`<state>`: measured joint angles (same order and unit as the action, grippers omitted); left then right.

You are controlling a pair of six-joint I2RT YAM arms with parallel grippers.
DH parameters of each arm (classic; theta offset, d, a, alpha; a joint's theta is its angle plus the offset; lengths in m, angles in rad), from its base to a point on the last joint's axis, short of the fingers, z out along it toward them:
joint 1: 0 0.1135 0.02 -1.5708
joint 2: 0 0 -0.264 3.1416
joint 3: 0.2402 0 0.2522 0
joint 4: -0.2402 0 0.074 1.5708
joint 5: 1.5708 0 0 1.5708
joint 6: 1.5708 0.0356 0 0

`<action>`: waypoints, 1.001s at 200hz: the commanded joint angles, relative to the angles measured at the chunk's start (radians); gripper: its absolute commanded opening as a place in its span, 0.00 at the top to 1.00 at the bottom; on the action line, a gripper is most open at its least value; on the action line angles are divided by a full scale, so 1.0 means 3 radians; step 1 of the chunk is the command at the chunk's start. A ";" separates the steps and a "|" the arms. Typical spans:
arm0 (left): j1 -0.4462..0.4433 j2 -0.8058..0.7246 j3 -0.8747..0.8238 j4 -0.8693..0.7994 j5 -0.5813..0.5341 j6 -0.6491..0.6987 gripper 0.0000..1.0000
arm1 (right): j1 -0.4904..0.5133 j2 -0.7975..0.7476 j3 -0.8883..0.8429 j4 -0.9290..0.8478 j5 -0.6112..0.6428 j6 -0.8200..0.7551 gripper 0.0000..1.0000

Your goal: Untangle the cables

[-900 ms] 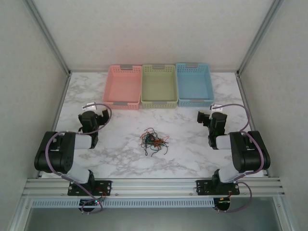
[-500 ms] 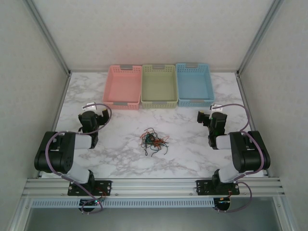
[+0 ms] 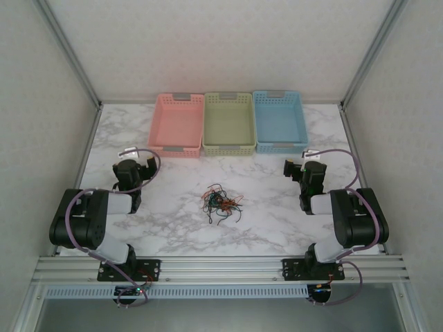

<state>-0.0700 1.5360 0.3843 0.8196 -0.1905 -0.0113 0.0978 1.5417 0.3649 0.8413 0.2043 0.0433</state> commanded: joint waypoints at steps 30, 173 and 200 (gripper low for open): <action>0.0038 -0.0004 0.0054 0.0089 0.0062 -0.0024 0.00 | -0.0014 0.0005 0.0067 0.0023 -0.0034 -0.0045 0.01; -0.0036 -0.2537 0.0412 -0.2645 -0.0051 -0.2433 0.00 | -0.0017 -0.0103 0.0126 -0.0154 -0.0190 -0.0108 0.01; -0.0074 -0.2725 0.0927 -0.3673 0.0325 -0.2268 0.00 | 0.0028 -0.0856 0.0716 -0.1846 -0.0059 0.0261 0.01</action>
<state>-0.0845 0.7662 0.5163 0.0463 -0.2543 -0.6132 0.0990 1.4628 0.4145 0.6598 0.1650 0.0368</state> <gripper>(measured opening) 0.996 0.987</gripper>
